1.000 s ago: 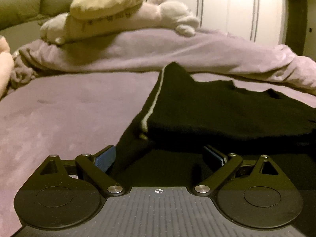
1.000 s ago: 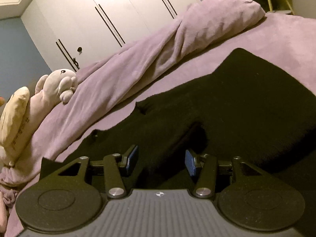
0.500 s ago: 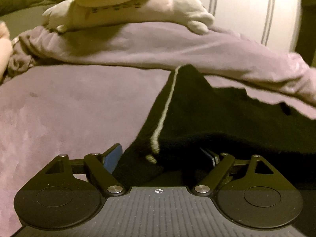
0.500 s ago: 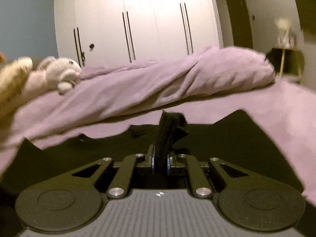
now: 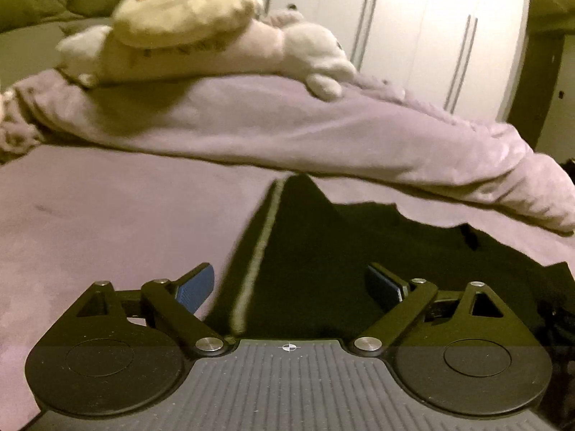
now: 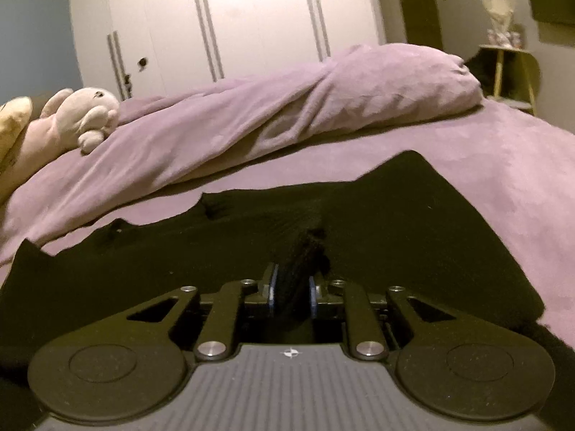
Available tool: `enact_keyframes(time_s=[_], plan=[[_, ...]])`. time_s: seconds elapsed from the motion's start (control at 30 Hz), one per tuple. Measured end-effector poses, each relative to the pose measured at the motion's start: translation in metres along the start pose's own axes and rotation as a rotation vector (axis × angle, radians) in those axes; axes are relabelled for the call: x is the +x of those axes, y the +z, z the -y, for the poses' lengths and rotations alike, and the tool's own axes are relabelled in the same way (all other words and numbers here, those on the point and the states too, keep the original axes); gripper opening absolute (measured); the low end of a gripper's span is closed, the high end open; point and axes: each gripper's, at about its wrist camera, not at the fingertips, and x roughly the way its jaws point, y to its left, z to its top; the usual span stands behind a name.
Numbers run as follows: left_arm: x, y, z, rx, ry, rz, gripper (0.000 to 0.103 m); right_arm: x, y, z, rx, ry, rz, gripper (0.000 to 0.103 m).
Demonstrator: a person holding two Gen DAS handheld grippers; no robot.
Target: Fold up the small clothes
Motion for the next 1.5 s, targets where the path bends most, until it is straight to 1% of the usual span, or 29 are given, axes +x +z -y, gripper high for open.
enact_keyframes(time_s=[0.07,0.1,0.13,0.2,0.23,0.27,0.33,0.4,0.47,0.53,0.6,0.63,0.67,0.7,0.73,0.77,0.83,0.87,0.9,0.93,0.97,1.03,1.1,1.17,1.23,1.3,1.37,1.43,1.5], plan=[[0.018,-0.003,0.010,0.052,-0.001,-0.016,0.093,0.005,0.003,0.001,-0.019,-0.038,-0.008,0.014],[0.029,-0.008,0.014,0.093,0.026,-0.023,0.089,0.007,0.004,0.004,-0.010,-0.065,-0.019,0.017],[0.039,-0.011,0.016,0.123,0.065,-0.041,0.086,0.007,0.006,0.008,-0.006,-0.105,-0.024,0.025],[0.059,-0.018,0.017,0.172,0.155,-0.101,0.076,0.000,0.011,0.012,-0.036,-0.199,0.022,0.028],[0.062,-0.018,0.014,0.172,0.180,-0.115,0.076,-0.005,0.013,0.014,-0.048,-0.236,0.052,0.028],[0.057,-0.016,0.011,0.145,0.163,-0.102,0.074,-0.010,0.016,0.016,-0.048,-0.239,0.081,0.029],[0.047,-0.008,0.014,0.103,0.132,-0.060,0.076,-0.016,0.022,0.011,-0.053,-0.147,0.119,0.029],[0.042,0.003,0.028,0.103,0.054,-0.018,0.082,-0.010,0.022,-0.014,-0.118,-0.043,0.115,0.029],[0.051,0.009,0.044,0.121,-0.004,-0.009,0.087,0.002,0.017,-0.041,-0.209,0.051,0.095,0.029],[0.073,0.010,0.055,0.143,-0.026,-0.016,0.087,0.023,0.010,-0.064,-0.293,0.122,0.056,0.028],[0.102,0.004,0.055,0.145,0.020,-0.078,0.083,0.051,0.005,-0.072,-0.340,0.097,-0.049,0.028],[0.115,0.001,0.052,0.154,0.045,-0.094,0.082,0.058,0.006,-0.069,-0.336,0.097,-0.063,0.028],[0.122,-0.003,0.049,0.185,0.050,-0.074,0.082,0.061,0.010,-0.064,-0.332,0.101,-0.056,0.028],[0.125,-0.006,0.048,0.235,0.047,-0.034,0.082,0.062,0.014,-0.061,-0.354,0.064,-0.045,0.028],[0.126,-0.007,0.048,0.256,0.053,-0.024,0.083,0.065,0.016,-0.057,-0.382,-0.002,-0.025,0.028],[0.127,-0.007,0.047,0.247,0.051,-0.024,0.083,0.070,0.019,-0.044,-0.375,-0.057,-0.023,0.028],[0.126,-0.006,0.044,0.239,0.049,-0.031,0.083,0.075,0.029,-0.012,-0.246,-0.010,-0.046,0.028],[0.125,-0.007,0.043,0.236,0.041,-0.031,0.083,0.073,0.031,-0.004,-0.234,-0.038,-0.042,0.028],[0.124,-0.005,0.041,0.234,0.037,-0.036,0.083,0.072,0.032,0.001,-0.262,-0.099,-0.033,0.029],[0.122,-0.004,0.040,0.234,0.030,-0.046,0.083,0.071,0.032,0.007,-0.276,-0.142,-0.033,0.044],[0.118,-0.003,0.039,0.237,0.020,-0.060,0.084,0.068,0.032,0.017,-0.253,-0.148,-0.035,0.051],[0.111,-0.002,0.039,0.263,0.002,-0.088,0.085,0.057,0.030,0.024,-0.246,-0.152,-0.048,0.051],[0.093,-0.005,0.040,0.303,0.026,-0.091,0.087,0.038,0.027,0.020,-0.310,-0.190,-0.039,0.050],[0.072,-0.008,0.042,0.327,0.042,-0.080,0.096,0.012,0.024,0.023,-0.301,-0.141,-0.008,0.048],[0.056,-0.011,0.037,0.300,0.034,-0.089,0.097,-0.010,0.017,0.024,-0.284,-0.086,-0.005,0.048],[0.056,-0.016,0.031,0.280,0.050,-0.136,0.097,-0.012,0.005,0.018,-0.346,-0.087,-0.044,0.048],[0.060,-0.020,0.025,0.297,0.090,-0.178,0.098,-0.010,-0.005,0.021,-0.396,-0.110,-0.082,0.048],[0.051,-0.018,0.023,0.302,0.106,-0.178,0.097,-0.013,-0.003,0.025,-0.403,-0.161,-0.103,0.049],[0.035,-0.015,0.021,0.269,0.127,-0.173,0.096,-0.027,-0.001,0.028,-0.378,-0.208,-0.103,0.049]])
